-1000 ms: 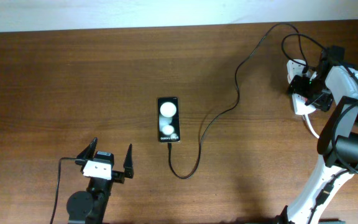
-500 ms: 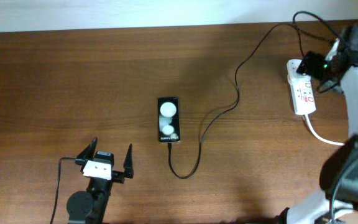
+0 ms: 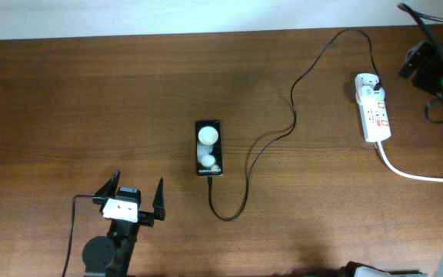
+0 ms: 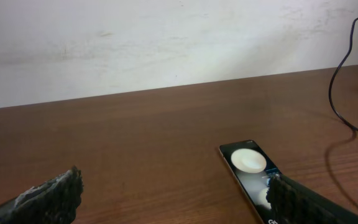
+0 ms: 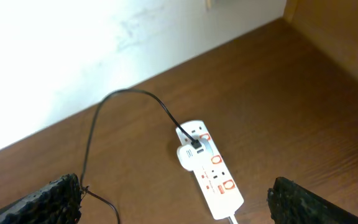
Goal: Plug charger to phone and switch on socket
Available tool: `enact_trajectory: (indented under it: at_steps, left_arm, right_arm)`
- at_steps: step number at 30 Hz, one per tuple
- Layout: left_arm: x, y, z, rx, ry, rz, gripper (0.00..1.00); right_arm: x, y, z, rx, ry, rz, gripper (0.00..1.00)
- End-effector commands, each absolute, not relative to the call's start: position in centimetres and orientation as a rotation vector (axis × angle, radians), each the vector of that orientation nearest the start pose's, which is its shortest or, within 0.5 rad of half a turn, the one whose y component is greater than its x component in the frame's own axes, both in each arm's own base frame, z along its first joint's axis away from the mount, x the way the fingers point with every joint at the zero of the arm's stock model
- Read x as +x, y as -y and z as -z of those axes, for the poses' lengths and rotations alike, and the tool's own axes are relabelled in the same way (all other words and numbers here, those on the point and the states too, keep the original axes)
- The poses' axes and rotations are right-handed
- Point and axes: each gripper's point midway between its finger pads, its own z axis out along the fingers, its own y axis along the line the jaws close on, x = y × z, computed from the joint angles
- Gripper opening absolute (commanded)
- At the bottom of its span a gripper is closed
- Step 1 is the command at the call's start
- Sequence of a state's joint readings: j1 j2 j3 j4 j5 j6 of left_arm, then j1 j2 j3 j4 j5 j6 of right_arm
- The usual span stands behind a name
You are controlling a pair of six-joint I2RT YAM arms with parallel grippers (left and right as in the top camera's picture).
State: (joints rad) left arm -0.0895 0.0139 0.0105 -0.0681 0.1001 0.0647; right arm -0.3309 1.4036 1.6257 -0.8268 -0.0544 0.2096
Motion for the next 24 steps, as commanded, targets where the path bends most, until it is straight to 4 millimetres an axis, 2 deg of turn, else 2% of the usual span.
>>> enact_trajectory:
  at_steps: [1, 5, 12, 24]
  left_arm:
    - [24.3, 3.8, -15.8, 0.213, -1.629, 0.080, 0.99]
    - [24.3, 3.8, -15.8, 0.213, -1.630, 0.080, 0.99]
    - [24.3, 3.8, -15.8, 0.213, -1.629, 0.080, 0.99]
    - [24.3, 3.8, -15.8, 0.213, -1.630, 0.080, 0.99]
  right_arm:
    - [37.5, 11.5, -36.5, 0.531, -2.058, -0.001, 0.99]
    - [37.2, 11.4, -37.1, 0.527, -2.044, 0.000, 0.99]
    - [37.9, 11.7, -35.9, 0.536, -2.074, -0.002, 0.99]
    - [37.9, 11.7, -35.9, 0.536, -2.075, -0.003, 0.99]
